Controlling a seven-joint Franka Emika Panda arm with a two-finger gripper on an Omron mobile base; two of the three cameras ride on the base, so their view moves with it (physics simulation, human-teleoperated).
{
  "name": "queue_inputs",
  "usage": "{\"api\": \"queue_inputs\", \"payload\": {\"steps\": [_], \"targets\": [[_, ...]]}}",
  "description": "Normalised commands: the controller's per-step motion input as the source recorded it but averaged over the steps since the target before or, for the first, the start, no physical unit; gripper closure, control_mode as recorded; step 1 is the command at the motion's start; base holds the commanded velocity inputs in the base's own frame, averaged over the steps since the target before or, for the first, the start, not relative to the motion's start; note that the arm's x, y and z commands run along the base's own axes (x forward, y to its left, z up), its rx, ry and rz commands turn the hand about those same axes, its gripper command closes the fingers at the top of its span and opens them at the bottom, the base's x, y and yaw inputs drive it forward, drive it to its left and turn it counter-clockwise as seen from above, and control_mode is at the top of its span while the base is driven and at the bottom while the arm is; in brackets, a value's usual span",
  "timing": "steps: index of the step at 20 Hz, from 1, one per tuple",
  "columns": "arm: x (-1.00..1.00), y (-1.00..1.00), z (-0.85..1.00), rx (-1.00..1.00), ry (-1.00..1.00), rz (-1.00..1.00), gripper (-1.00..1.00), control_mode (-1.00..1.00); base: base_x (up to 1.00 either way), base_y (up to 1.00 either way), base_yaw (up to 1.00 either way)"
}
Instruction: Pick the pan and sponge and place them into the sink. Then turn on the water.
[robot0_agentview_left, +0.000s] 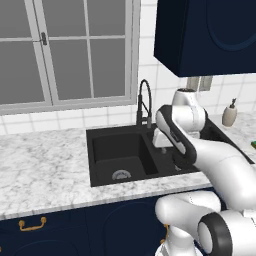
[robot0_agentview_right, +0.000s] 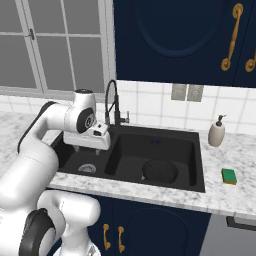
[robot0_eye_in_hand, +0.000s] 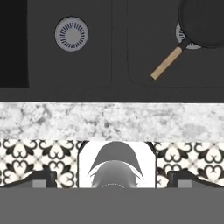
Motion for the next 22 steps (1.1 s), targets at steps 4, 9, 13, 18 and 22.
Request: {"api": "queue_inputs", "payload": {"steps": [4, 9, 13, 18, 22], "targets": [[-0.08, 0.00, 0.00, 0.00, -0.01, 0.00, -1.00, 1.00, -0.12, -0.10, 0.00], [0.00, 0.00, 0.00, 0.00, 0.00, 0.00, -1.00, 1.00, -0.28, -0.73, 0.00], [0.00, 0.00, 0.00, 0.00, 0.00, 0.00, -1.00, 1.00, -0.02, -0.76, 0.00], [0.00, 0.00, 0.00, 0.00, 0.00, 0.00, -1.00, 1.00, 0.00, -0.67, 0.00], [0.00, 0.00, 0.00, 0.00, 0.00, 0.00, -1.00, 1.00, 0.08, -0.41, 0.00]]}}
